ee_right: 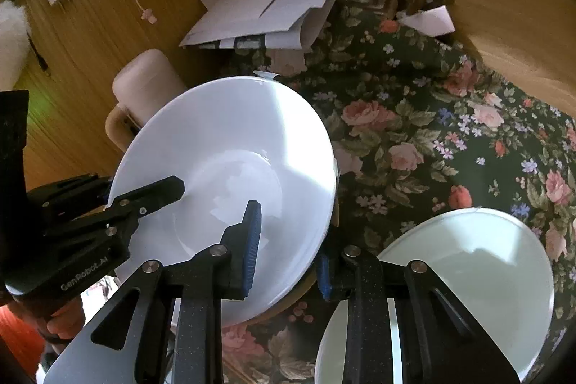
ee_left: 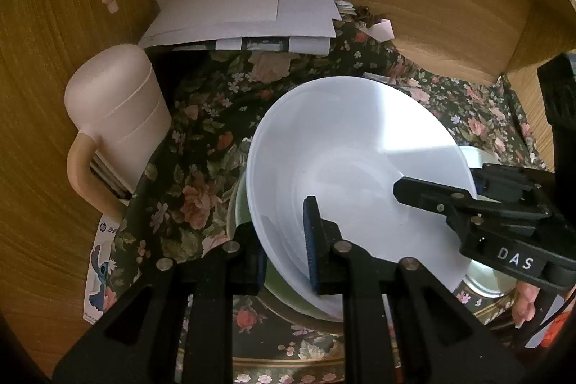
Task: Organize plates and bowls
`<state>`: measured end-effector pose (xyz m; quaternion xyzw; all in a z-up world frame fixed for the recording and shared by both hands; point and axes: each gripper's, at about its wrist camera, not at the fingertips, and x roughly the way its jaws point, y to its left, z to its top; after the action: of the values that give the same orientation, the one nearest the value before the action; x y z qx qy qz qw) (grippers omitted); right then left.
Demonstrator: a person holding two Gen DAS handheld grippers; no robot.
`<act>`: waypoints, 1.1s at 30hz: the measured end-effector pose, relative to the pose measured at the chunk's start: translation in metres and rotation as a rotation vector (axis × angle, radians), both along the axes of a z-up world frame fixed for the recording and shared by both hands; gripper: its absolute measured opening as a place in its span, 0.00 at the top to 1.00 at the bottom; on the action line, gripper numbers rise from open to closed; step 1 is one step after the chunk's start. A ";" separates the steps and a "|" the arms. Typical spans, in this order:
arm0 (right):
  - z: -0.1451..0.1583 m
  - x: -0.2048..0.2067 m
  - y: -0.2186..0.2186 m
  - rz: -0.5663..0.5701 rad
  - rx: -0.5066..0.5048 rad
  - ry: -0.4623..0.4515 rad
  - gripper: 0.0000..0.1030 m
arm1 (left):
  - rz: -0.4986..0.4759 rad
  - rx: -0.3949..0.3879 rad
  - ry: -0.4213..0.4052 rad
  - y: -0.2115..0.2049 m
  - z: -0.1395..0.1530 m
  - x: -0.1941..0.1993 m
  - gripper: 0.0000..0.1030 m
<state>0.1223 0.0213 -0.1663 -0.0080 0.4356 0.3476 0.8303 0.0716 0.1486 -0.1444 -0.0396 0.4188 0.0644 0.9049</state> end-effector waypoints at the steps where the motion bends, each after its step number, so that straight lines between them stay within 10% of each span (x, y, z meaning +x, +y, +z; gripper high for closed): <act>1: -0.001 0.000 0.000 0.001 0.001 0.003 0.76 | 0.000 -0.004 0.005 0.001 -0.002 0.000 0.83; 30: 0.001 -0.003 -0.007 0.001 -0.038 -0.020 0.68 | 0.006 0.023 0.007 0.001 -0.007 0.005 0.83; 33: 0.001 -0.002 -0.008 0.002 -0.032 -0.020 0.64 | -0.007 0.024 0.019 -0.001 -0.008 0.008 0.71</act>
<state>0.1200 0.0129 -0.1650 -0.0253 0.4327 0.3415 0.8340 0.0795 0.1472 -0.1520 -0.0269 0.4268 0.0665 0.9015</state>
